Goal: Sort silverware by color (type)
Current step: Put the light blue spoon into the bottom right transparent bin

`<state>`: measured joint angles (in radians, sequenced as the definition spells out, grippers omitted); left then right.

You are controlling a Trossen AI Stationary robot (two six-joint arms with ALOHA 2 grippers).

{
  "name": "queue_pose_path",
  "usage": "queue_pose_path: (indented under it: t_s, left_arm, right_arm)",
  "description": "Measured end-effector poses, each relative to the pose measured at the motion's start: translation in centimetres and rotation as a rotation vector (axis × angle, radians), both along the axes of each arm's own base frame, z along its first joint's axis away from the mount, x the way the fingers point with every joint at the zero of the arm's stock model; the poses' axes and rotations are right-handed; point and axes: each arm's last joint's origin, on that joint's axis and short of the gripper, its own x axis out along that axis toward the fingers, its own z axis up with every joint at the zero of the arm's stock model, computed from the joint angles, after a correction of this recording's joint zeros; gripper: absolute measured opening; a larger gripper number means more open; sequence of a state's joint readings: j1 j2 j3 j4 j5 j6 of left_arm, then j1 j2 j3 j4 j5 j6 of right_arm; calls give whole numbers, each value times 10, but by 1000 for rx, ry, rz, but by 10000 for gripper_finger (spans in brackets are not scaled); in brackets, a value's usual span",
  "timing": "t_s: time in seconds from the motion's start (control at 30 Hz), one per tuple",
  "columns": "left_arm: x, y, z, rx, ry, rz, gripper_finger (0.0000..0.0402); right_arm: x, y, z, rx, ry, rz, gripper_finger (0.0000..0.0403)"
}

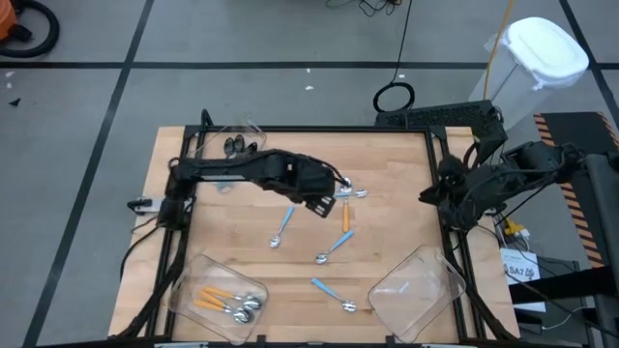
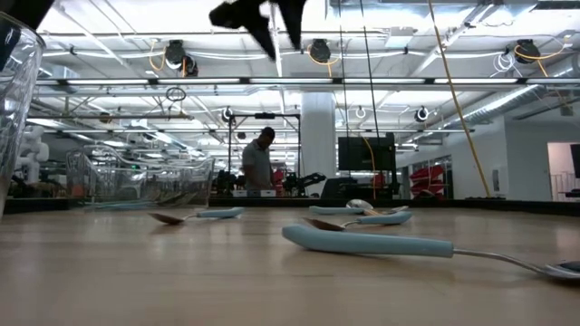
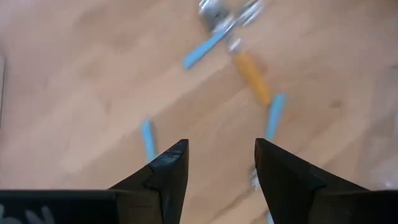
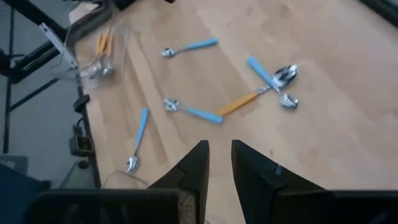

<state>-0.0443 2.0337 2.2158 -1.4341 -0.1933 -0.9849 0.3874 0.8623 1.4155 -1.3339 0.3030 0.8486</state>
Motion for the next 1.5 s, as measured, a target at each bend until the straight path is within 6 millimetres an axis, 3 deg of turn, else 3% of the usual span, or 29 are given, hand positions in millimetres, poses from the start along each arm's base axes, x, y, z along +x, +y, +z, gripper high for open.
queue_pose_path:
  t_s: [0.3, 0.43, 0.6, 0.83, 1.27, 1.5]
  left_arm:
    - [24, 15, -61, -126, 214, 250, 182]
    - [29, 9, -82, -133, 311, 225, 183]
    - [26, -7, -91, -84, 362, 116, 201]
    - [22, -7, -101, -25, 412, 66, 204]
    - [11, -9, -136, 5, 560, 18, 204]
    - [-2, -7, -152, -3, 556, -33, 205]
  right_arm:
    - [-3, 1, -2, 40, 38, 40, 66]
    - [1, 2, -3, 31, 45, 10, 66]
    - [3, 5, -4, 180, 76, -70, 66]
    - [10, 8, -3, 292, 75, -136, 66]
    - [56, 27, -3, 384, -14, -203, 66]
    - [88, 43, -8, 408, -57, -179, 66]
